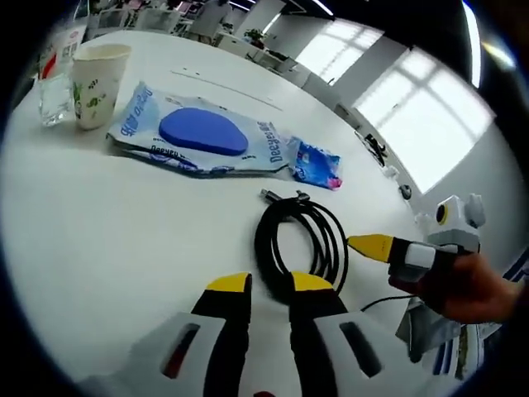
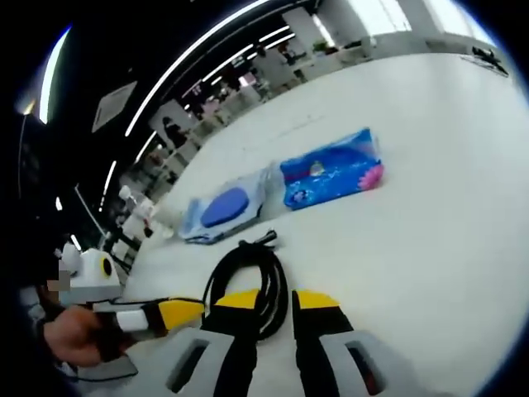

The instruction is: Arrange the tabletop items into an orderly group along one side of the table until the central work area is clear of visible clutter.

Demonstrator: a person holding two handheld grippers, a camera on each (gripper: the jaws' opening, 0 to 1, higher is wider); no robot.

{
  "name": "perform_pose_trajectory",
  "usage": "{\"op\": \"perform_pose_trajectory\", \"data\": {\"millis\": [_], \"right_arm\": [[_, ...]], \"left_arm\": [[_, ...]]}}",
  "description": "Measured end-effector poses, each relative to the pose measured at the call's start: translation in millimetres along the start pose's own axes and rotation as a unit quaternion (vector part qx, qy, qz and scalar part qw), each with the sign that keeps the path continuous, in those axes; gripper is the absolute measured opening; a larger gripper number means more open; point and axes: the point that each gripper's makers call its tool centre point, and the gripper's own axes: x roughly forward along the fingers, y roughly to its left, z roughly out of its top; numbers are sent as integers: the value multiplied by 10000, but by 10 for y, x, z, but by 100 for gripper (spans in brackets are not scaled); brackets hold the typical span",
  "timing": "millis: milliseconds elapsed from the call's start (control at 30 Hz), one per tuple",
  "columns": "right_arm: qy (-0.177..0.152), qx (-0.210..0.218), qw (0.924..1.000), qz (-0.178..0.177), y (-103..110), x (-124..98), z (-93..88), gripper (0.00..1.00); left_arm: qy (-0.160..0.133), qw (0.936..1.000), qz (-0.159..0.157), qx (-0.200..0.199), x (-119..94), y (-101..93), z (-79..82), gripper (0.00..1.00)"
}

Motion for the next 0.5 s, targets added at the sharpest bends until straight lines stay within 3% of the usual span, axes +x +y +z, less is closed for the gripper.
{"op": "perform_pose_trajectory", "data": {"millis": [67, 500], "right_arm": [[122, -101, 9998, -133, -53, 4, -48, 0], [-48, 127, 9998, -149, -176, 1, 111, 0]], "left_arm": [[2, 10000, -31, 17, 22, -66, -16, 2], [-28, 9997, -48, -253, 107, -206, 17, 1]]}}
